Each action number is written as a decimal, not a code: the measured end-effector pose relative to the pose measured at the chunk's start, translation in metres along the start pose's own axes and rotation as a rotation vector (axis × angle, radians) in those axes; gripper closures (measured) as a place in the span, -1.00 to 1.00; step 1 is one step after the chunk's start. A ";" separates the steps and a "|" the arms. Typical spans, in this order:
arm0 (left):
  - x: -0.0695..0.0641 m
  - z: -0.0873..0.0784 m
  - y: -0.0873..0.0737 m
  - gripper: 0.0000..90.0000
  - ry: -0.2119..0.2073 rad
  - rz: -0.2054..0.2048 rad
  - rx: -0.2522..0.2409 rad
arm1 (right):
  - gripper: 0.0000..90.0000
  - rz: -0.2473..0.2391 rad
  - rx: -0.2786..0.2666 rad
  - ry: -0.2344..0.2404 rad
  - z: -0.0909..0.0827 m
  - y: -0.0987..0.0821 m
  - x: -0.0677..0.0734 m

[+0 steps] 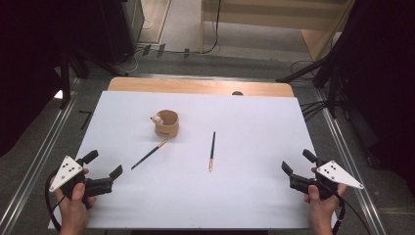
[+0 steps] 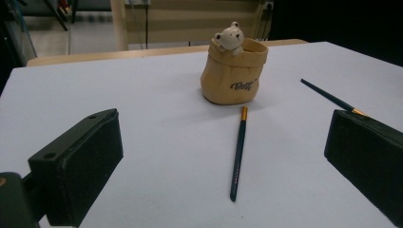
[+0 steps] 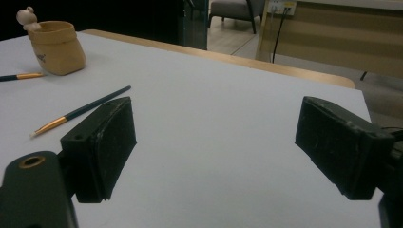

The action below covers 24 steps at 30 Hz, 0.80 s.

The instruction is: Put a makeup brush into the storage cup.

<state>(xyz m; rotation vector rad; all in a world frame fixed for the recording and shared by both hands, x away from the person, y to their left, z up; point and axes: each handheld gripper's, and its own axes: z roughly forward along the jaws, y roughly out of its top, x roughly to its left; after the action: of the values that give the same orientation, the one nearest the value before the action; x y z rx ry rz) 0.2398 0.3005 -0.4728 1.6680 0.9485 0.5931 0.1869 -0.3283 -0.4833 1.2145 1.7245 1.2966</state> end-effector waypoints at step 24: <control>-0.016 0.083 0.071 -0.75 -0.040 0.081 0.375 | -0.69 -0.001 0.030 0.022 0.007 0.000 0.003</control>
<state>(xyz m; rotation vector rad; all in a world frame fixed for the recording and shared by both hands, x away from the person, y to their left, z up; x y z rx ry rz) 0.3163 0.2333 -0.4285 2.0510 1.0117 0.4517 0.1922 -0.3228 -0.4856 1.2198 1.7664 1.2923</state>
